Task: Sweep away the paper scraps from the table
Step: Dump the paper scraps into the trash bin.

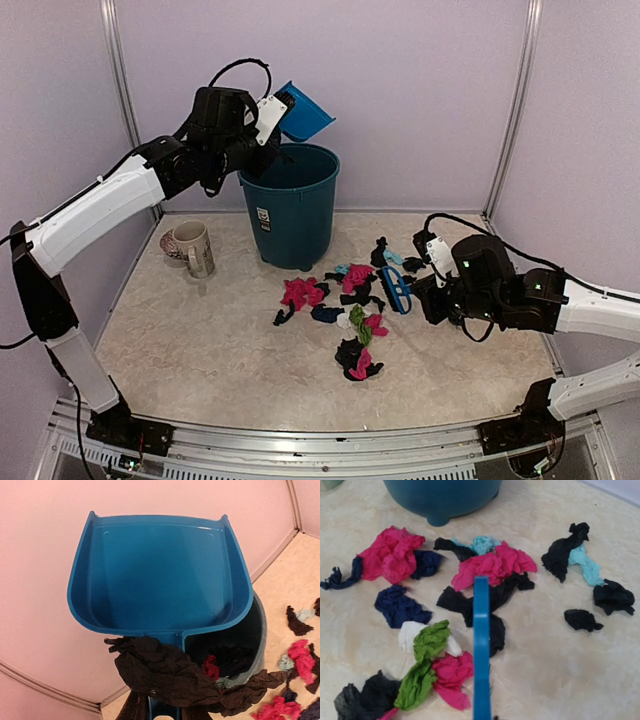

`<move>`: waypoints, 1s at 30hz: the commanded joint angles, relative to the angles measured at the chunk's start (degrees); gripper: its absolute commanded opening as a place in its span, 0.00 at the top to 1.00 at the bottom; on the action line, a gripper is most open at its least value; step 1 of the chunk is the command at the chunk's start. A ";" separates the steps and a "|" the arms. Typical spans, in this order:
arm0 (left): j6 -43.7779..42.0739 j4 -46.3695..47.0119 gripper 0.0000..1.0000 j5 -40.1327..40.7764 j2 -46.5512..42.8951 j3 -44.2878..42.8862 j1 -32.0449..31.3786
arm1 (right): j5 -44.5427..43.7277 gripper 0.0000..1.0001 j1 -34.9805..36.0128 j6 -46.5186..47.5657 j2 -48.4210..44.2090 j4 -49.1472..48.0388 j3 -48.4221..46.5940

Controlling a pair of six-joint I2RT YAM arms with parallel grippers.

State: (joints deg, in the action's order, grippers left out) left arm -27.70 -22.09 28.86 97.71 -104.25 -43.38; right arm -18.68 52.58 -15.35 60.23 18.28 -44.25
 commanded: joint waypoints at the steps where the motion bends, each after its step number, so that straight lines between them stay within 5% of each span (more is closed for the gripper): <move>1: 12.37 -9.57 1.00 -18.04 -0.12 -5.27 3.28 | 0.38 1.00 -0.47 -1.20 -0.25 -1.04 -0.73; 9: 29.22 -11.43 1.00 -51.68 2.90 -10.74 15.73 | 0.77 1.00 -0.50 -1.67 -0.50 -0.90 -0.90; 15: 41.70 0.05 1.00 -74.19 3.59 -5.65 19.38 | 1.01 1.00 -0.46 -1.83 -0.02 -0.90 -1.15; 19: 57.75 17.83 1.00 -82.90 2.25 2.13 19.72 | 0.97 1.00 -0.46 -2.05 -0.02 -0.80 -1.10; 22: 77.06 40.31 1.00 -87.15 2.02 10.89 19.95 | 0.93 1.00 -0.47 -2.13 -0.15 -0.77 -1.11; 24: 90.86 59.18 1.00 -87.17 3.09 16.09 20.08 | 0.86 1.00 -0.45 -2.22 -0.27 -0.79 -0.97; 30: 122.61 89.84 1.00 -82.88 9.66 16.97 19.25 | 0.78 1.00 -0.40 -2.33 -0.69 -0.36 -0.84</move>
State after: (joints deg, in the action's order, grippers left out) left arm 68.07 36.64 -54.30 104.77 -86.35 -23.62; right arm -17.80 52.58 -17.06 60.20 18.33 -44.25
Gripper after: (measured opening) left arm 0.158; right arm 0.040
